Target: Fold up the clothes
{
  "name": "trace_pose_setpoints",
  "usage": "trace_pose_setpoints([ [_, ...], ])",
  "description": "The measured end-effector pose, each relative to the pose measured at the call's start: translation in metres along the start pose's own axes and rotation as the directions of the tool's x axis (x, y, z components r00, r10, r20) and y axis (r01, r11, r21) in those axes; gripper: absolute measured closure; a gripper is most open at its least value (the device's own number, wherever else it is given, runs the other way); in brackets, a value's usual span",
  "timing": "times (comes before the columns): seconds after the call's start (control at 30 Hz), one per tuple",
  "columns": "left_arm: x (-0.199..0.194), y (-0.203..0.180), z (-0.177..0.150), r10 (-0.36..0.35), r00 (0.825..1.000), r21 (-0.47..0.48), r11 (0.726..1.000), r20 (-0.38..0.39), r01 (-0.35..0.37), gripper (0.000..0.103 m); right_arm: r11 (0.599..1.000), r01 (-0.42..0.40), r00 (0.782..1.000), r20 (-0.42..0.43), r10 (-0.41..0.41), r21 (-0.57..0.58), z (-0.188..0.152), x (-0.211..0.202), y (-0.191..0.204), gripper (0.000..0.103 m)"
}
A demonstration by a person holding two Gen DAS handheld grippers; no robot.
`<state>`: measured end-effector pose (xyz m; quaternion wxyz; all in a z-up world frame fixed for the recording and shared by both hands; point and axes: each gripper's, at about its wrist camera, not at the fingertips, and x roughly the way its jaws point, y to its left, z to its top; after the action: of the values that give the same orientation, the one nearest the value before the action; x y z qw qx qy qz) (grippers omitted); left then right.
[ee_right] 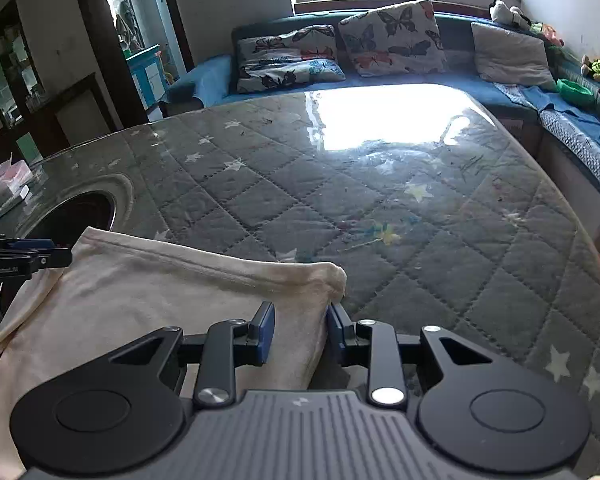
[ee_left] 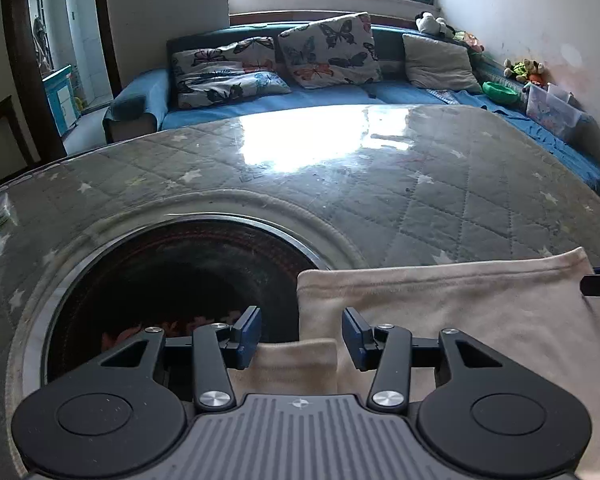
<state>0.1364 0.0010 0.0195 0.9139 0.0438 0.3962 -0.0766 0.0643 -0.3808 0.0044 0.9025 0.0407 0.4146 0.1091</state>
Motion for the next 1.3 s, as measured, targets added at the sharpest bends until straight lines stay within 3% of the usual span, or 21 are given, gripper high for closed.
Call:
trace_pose_setpoints([
  [0.1, 0.01, -0.001, 0.002, -0.014, 1.0, 0.017, 1.0, -0.004, 0.014, 0.057, 1.0, -0.008, 1.0, -0.003, 0.008, 0.004, 0.003, 0.004, -0.003, 0.077],
  [0.13, 0.013, -0.002, 0.003, -0.024, 1.0, 0.033, 0.999, -0.005, 0.024, 0.062, 1.0, -0.007, 1.0, -0.004, 0.007, 0.004, 0.004, 0.005, -0.003, 0.081],
  [0.23, 0.016, -0.005, 0.004, -0.034, 0.999, 0.066, 0.997, 0.014, 0.033, 0.09, 1.0, 0.006, 1.0, -0.01, -0.006, -0.014, 0.01, 0.01, -0.004, 0.093],
  [0.37, 0.021, -0.004, 0.011, -0.013, 1.0, 0.08, 0.997, 0.027, 0.011, 0.098, 0.999, 0.023, 1.0, 0.003, -0.023, -0.029, 0.022, 0.018, -0.003, 0.098],
  [0.8, 0.058, 0.016, 0.045, 0.066, 0.997, 0.034, 0.997, 0.03, -0.067, 0.098, 0.992, 0.073, 0.997, 0.029, -0.07, -0.104, 0.083, 0.078, 0.011, 0.099],
  [0.9, 0.053, 0.015, 0.045, 0.077, 0.996, 0.034, 0.996, 0.033, -0.078, 0.091, 0.989, 0.074, 0.997, 0.008, -0.073, -0.127, 0.087, 0.086, 0.013, 0.097],
  [1.13, 0.02, 0.006, 0.036, 0.064, 0.996, 0.053, 0.996, 0.066, -0.068, 0.076, 0.972, 0.043, 0.999, 0.037, -0.036, -0.231, 0.071, 0.043, 0.029, 0.085],
  [1.23, -0.001, -0.005, 0.024, 0.02, 0.997, 0.08, 0.996, 0.072, -0.025, 0.074, 0.961, -0.003, 1.0, 0.025, 0.011, -0.276, 0.057, 0.022, 0.043, 0.074],
  [1.3, -0.012, -0.015, 0.013, -0.016, 0.998, 0.108, 0.994, 0.06, 0.01, 0.074, 0.951, -0.04, 0.999, 0.012, 0.045, -0.305, 0.047, 0.008, 0.053, 0.072],
])
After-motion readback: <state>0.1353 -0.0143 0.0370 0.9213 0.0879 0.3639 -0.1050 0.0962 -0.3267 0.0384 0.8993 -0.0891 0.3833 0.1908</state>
